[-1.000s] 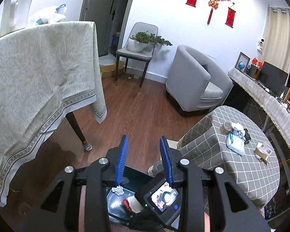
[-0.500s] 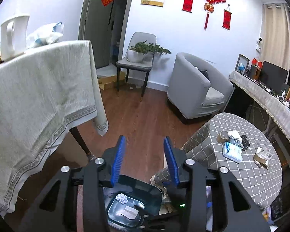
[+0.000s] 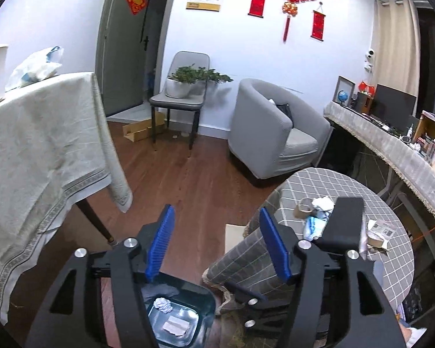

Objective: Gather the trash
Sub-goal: 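Move both tools back over the table, then grasp the brown tape roll with the right tool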

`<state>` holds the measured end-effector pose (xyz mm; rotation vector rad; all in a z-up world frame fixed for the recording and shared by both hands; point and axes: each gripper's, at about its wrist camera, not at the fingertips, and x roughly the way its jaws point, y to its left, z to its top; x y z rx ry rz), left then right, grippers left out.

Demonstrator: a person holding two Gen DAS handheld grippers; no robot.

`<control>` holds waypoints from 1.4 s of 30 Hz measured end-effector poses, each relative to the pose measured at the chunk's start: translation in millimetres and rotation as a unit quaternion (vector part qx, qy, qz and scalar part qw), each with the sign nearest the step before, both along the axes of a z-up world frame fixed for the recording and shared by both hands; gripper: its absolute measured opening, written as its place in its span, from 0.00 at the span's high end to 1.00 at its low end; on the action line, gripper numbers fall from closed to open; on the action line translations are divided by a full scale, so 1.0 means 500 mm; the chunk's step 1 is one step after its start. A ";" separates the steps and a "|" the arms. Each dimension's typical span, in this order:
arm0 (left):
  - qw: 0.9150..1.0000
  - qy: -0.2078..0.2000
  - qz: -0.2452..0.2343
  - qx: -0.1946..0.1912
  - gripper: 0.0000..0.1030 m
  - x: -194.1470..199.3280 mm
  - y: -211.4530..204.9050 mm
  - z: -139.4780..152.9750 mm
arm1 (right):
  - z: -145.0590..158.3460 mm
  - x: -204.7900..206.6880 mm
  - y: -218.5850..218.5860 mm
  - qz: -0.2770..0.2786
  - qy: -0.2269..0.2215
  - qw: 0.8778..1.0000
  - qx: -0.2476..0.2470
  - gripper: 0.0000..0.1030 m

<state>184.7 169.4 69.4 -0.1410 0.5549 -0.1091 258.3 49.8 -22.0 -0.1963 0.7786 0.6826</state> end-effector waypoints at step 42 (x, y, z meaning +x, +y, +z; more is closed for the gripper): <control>0.992 0.063 -0.108 0.027 0.29 0.116 -0.295 -0.125 | 0.049 -0.018 -0.463 -0.118 0.009 0.992 -0.048 0.66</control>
